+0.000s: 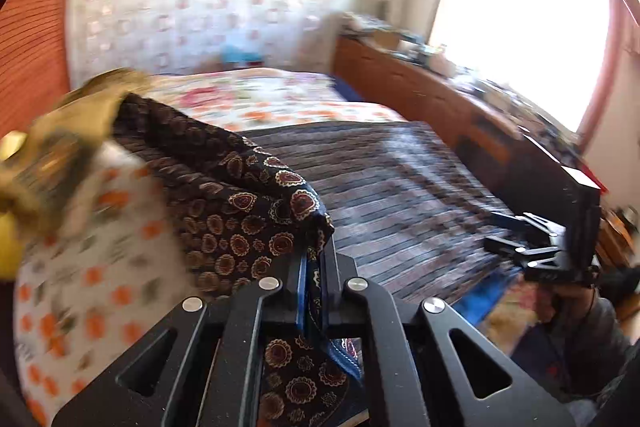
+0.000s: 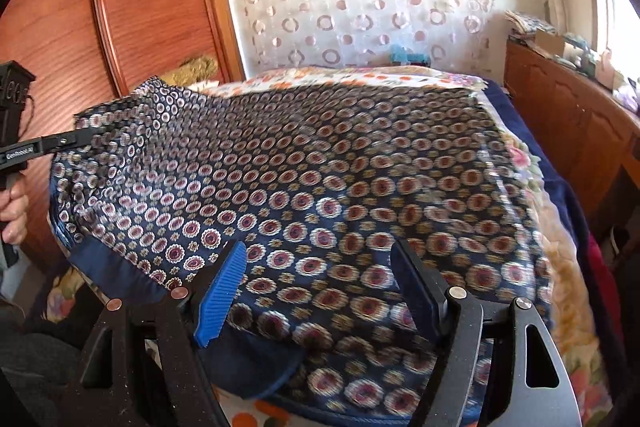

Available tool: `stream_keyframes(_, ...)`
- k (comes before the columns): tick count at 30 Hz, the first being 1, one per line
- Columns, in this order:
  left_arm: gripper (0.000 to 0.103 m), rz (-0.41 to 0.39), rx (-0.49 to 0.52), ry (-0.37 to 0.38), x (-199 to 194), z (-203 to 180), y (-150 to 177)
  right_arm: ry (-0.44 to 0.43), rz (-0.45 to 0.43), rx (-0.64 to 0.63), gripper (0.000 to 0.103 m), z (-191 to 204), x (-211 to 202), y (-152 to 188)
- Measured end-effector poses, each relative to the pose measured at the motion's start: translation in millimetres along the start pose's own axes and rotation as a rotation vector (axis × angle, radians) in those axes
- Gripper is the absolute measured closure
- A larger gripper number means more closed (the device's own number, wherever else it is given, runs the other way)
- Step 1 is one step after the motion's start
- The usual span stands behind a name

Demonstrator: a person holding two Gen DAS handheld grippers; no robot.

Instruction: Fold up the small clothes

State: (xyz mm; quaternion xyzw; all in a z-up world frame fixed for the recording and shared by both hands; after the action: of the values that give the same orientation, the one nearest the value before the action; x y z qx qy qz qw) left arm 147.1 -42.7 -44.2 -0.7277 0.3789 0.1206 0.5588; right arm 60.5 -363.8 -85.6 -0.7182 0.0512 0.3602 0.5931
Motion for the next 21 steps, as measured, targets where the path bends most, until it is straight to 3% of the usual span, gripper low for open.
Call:
stream_keyframes(9,0.097,0.097,0.180,0.164,75.6,-123.4,-20.8,0.077,-0.035,0.037,0.027,-31.6,-42.2,19.6)
stream_keyframes(15,0.097,0.170,0.216,0.242,110.2,-178.2,-28.7,0.135,-0.039,0.077,0.027,-57.6,-69.5,37.2)
stream_keyframes(21,0.097,0.184,0.258,0.275,118.1,-215.6,-34.3,0.163,-0.050,0.117,0.027,-75.8,-90.2,53.5)
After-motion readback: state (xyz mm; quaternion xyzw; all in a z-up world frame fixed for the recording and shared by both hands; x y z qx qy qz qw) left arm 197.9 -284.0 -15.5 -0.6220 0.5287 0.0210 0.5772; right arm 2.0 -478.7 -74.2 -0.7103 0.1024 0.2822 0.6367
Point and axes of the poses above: each gripper's, at about its wrist camera, not at the fingertips, and x roughly the way its jaws point, z to its left, y to its underside, the point moved 3 cm from there along x, roughly the way its jaws point, and after that the axes turned 11 degrees about -x, right-handed, at the moved point
